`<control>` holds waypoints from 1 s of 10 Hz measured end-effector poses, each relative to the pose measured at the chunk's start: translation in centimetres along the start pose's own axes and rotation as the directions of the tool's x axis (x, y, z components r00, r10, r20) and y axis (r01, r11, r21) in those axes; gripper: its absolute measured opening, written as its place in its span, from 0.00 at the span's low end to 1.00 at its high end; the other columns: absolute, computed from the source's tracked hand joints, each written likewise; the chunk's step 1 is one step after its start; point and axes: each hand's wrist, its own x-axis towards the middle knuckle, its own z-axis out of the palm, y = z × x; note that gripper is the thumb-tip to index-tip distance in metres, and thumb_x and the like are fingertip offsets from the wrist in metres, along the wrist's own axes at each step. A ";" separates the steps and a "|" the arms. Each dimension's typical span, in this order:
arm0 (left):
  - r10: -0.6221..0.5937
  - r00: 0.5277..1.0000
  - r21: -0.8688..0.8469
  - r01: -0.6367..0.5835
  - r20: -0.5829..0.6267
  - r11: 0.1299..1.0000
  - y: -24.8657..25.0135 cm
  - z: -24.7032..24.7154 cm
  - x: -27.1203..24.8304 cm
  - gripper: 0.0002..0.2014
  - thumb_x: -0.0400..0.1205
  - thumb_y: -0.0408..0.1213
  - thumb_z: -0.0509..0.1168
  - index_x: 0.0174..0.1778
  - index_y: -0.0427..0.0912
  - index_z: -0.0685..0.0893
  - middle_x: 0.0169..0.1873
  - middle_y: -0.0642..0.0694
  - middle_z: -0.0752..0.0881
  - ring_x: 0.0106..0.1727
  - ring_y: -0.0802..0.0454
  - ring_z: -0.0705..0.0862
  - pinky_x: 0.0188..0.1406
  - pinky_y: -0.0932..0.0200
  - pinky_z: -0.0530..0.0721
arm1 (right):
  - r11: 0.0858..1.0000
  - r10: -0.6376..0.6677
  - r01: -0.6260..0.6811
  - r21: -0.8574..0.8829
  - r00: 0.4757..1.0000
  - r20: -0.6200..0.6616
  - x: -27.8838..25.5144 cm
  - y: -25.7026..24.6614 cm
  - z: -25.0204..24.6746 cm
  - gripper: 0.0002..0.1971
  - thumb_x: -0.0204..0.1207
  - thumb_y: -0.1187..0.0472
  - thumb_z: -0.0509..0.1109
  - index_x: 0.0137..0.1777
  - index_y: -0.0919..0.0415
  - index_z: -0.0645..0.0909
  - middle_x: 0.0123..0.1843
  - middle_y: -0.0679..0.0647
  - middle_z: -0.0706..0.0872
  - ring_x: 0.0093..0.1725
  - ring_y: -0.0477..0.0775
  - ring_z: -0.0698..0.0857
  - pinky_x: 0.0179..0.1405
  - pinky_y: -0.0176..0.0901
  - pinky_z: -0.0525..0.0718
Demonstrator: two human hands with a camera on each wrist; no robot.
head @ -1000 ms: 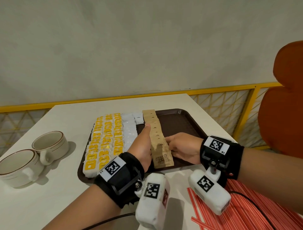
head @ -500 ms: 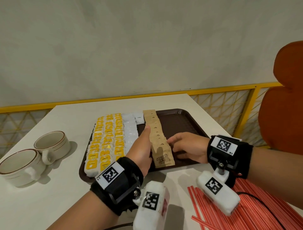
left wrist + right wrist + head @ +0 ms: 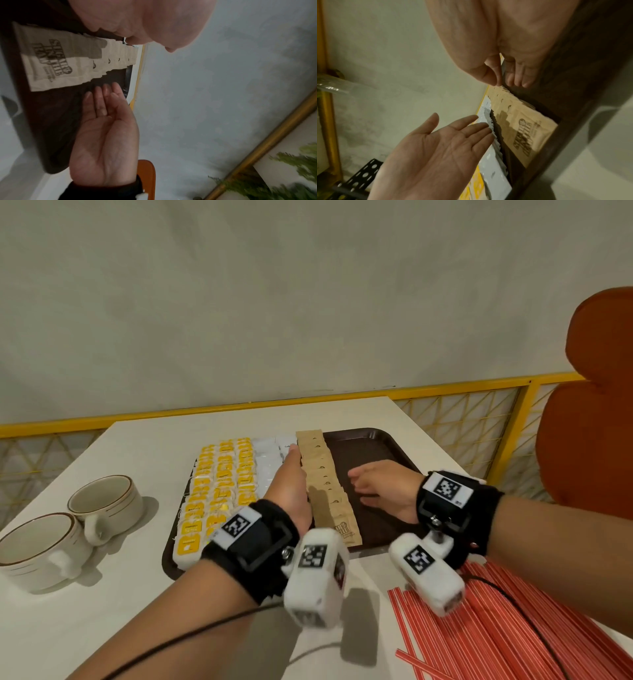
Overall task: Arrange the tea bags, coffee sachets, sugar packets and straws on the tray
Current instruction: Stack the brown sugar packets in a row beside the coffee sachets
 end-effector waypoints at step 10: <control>-0.022 0.999 0.027 0.023 -0.036 0.999 2.8 0.1 4.3 0.37 0.85 0.63 0.37 0.82 0.39 0.59 0.80 0.40 0.65 0.79 0.44 0.65 0.64 0.51 0.68 | 0.961 0.003 0.031 -0.275 0.992 0.125 9.3 -1.1 1.0 0.08 0.67 0.64 0.65 0.46 0.60 0.80 0.42 0.53 0.79 0.46 0.56 0.77 0.57 0.56 0.78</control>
